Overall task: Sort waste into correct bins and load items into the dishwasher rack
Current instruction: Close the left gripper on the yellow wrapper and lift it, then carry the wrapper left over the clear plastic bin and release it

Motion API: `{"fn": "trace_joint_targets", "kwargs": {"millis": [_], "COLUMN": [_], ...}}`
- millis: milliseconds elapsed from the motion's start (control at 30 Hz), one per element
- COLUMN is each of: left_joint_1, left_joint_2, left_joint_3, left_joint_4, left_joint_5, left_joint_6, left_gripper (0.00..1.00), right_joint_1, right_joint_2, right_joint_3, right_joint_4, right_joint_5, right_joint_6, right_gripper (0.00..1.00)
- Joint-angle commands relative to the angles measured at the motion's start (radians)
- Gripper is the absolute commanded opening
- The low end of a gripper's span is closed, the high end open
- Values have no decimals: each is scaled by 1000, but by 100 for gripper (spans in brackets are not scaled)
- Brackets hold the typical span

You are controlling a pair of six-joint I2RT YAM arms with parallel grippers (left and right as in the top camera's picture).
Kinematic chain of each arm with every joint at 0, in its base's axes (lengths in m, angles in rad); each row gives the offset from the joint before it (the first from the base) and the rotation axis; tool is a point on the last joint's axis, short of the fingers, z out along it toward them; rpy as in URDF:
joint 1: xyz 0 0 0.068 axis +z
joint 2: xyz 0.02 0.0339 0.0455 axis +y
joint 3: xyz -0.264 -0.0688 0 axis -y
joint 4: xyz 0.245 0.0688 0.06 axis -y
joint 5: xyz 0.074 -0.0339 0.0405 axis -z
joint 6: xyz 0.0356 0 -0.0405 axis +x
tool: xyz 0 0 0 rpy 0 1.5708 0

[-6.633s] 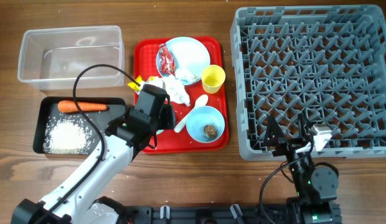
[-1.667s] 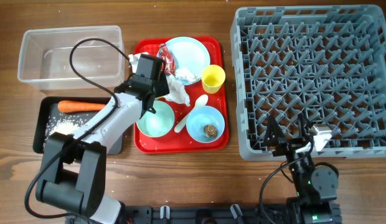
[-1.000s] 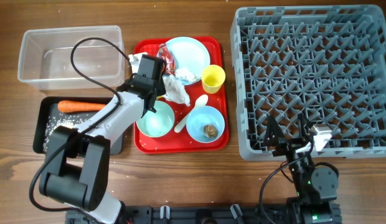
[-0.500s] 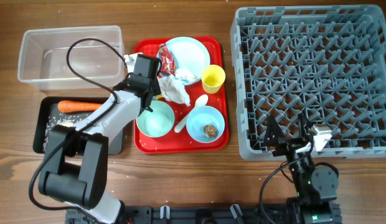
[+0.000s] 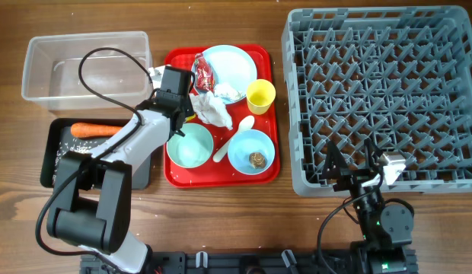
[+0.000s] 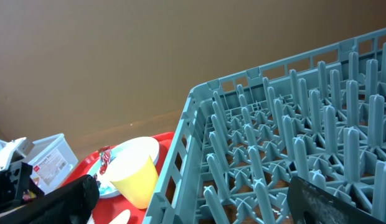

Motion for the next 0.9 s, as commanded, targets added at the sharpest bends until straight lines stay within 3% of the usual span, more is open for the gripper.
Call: {"fn": "trace_joint_targets", "kwargs": {"millis": [0, 600, 867], "left_joint_1": [3, 3, 87], "left_joint_2": [2, -352, -386], "left_joint_3": [8, 34, 34], "left_joint_4": [11, 50, 177], "left_joint_5": [-17, -18, -29], "left_joint_6": [2, 3, 111], "left_gripper": [4, 4, 4], "right_joint_1": [3, 3, 3], "right_joint_2": [-7, -7, -7], "right_joint_3": [-1, -1, -1], "right_joint_4": [3, 3, 3], "right_joint_5": [13, 13, 13], "right_joint_6": [-8, -8, -8], "right_gripper": [100, 100, 100]}}
